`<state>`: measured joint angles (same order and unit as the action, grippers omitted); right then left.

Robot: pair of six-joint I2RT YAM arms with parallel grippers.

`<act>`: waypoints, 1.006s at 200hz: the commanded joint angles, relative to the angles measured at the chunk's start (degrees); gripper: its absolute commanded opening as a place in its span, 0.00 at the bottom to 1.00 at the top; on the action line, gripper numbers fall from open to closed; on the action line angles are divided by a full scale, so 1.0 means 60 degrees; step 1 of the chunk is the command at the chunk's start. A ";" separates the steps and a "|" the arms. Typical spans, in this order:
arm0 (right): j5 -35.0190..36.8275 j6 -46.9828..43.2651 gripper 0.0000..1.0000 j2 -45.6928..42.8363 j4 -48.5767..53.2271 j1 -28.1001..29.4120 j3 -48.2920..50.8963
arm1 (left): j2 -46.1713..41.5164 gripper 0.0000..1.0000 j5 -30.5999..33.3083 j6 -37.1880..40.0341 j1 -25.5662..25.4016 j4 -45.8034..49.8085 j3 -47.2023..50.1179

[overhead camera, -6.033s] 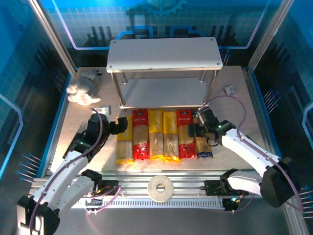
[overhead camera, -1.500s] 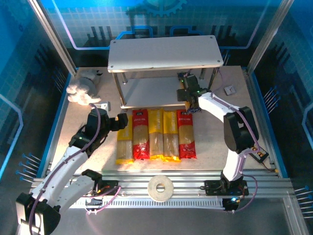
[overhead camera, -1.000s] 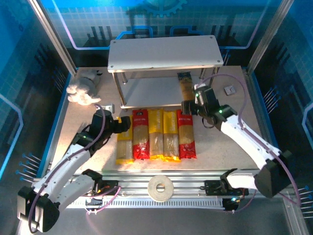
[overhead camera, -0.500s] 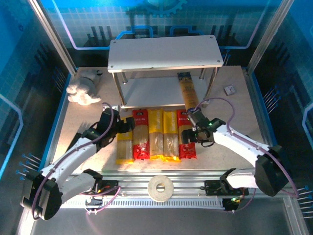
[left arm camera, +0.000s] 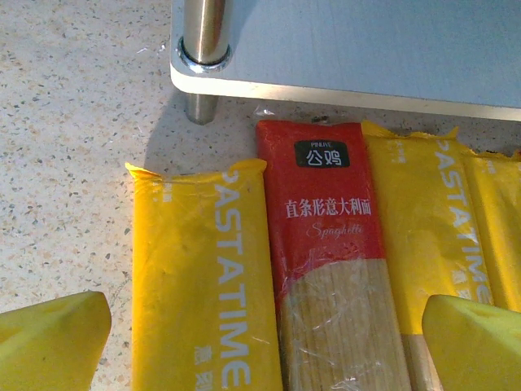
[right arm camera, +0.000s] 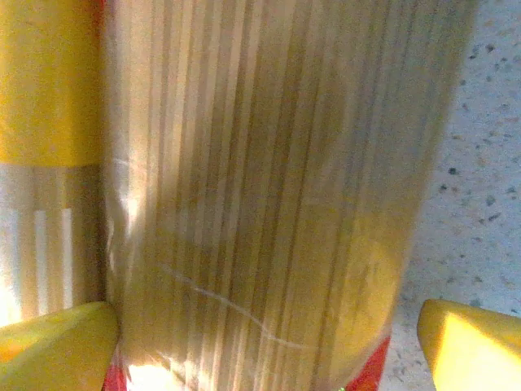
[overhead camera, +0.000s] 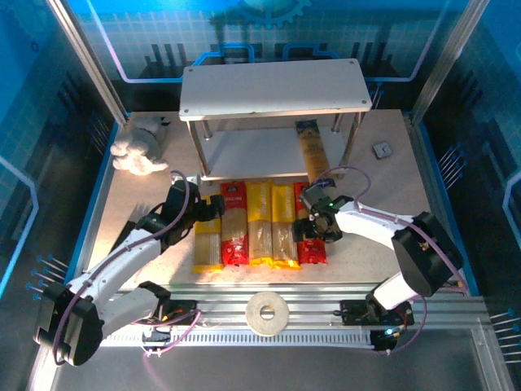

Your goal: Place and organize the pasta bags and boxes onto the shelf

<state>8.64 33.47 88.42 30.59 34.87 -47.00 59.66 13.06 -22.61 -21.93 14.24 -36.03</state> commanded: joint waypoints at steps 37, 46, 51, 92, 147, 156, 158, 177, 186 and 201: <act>-0.0104 0.0194 0.96 0.0754 -0.0456 0.0373 -0.0359 | -0.0013 0.99 0.0021 -0.0011 -0.0065 -0.0113 -0.0103; 0.0015 0.0165 0.96 0.0857 -0.0352 0.0387 -0.0455 | 0.0016 0.99 0.0006 -0.0026 -0.0065 -0.0145 -0.0103; 0.0082 0.0145 0.95 0.0947 -0.0279 0.0395 -0.0509 | 0.0040 0.99 -0.0001 -0.0032 -0.0065 -0.0156 -0.0103; 0.0503 -0.0097 0.76 0.1182 0.0095 0.0381 -0.0516 | 0.0026 0.99 -0.0023 -0.0049 -0.0065 -0.0176 -0.0074; 0.0269 -0.0232 0.38 0.0361 0.0442 0.0491 -0.0282 | -0.0041 0.99 -0.0051 -0.0054 -0.0065 -0.0205 -0.0030; 0.0224 -0.0208 0.32 0.0144 0.0607 0.0580 -0.0307 | -0.0044 0.99 -0.0066 -0.0068 -0.0065 -0.0232 -0.0030; 0.0217 -0.0204 0.31 0.0105 0.0631 0.0594 -0.0317 | -0.0053 0.99 -0.0067 -0.0073 -0.0065 -0.0234 -0.0030; 0.0114 -0.0163 0.26 -0.0399 0.1013 0.0842 -0.0401 | -0.0060 0.99 -0.0086 -0.0091 -0.0065 -0.0275 -0.0046; 0.0113 -0.0101 0.26 -0.0662 0.1240 0.0959 -0.0467 | -0.0062 0.99 -0.0093 -0.0084 -0.0061 -0.0279 -0.0045; 0.0123 -0.0030 0.23 -0.1198 0.1610 0.1087 -0.0516 | -0.0067 0.99 -0.0103 -0.0081 -0.0065 -0.0286 -0.0059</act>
<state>11.27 33.30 87.29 36.14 38.96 -49.50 59.68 13.06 -22.61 -21.93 13.69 -36.03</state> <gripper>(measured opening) 0.343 0.992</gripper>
